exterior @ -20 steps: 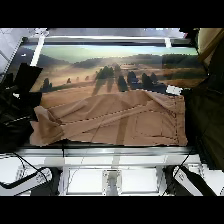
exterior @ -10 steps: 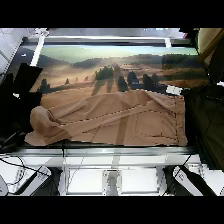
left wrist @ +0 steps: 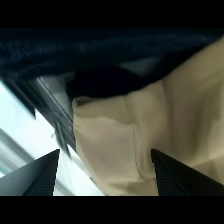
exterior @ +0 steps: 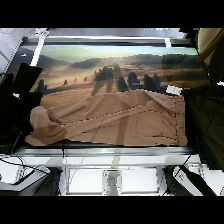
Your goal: Fold the clothes and pants, and hang the long-sleeved shirts on hangers.
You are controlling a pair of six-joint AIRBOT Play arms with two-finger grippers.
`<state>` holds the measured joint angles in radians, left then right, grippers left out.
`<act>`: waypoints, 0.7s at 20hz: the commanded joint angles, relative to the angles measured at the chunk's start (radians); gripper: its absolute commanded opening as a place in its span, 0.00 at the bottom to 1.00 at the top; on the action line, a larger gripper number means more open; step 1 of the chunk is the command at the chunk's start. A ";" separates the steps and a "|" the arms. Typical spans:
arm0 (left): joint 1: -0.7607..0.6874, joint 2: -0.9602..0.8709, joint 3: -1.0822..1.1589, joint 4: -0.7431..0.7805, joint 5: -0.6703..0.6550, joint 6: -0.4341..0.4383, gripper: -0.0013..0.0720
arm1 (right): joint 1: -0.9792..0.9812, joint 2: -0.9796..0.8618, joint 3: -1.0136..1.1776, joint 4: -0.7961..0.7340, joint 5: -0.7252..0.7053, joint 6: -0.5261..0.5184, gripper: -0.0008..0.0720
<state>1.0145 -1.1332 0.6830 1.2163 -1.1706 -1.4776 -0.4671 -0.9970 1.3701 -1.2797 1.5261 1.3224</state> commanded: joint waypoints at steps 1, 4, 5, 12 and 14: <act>0.007 -0.053 -0.004 -0.029 0.034 0.000 0.87 | 0.000 0.000 0.001 0.001 0.004 0.004 0.78; 0.005 -0.076 -0.004 -0.053 0.067 0.001 0.84 | 0.000 0.000 0.001 0.005 0.005 0.013 0.77; 0.001 -0.077 -0.004 -0.060 0.075 0.009 0.81 | 0.000 0.000 0.001 0.004 0.004 0.021 0.78; -0.060 -0.078 -0.004 -0.062 0.117 0.050 0.15 | 0.000 0.000 0.001 0.003 0.002 0.023 0.77; -0.059 -0.076 -0.001 -0.062 0.116 0.054 0.03 | 0.000 0.000 0.001 -0.007 0.006 0.022 0.78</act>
<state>0.9649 -1.2095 0.6796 1.1564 -1.0676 -1.4342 -0.4671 -0.9970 1.3701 -1.2770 1.5284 1.3430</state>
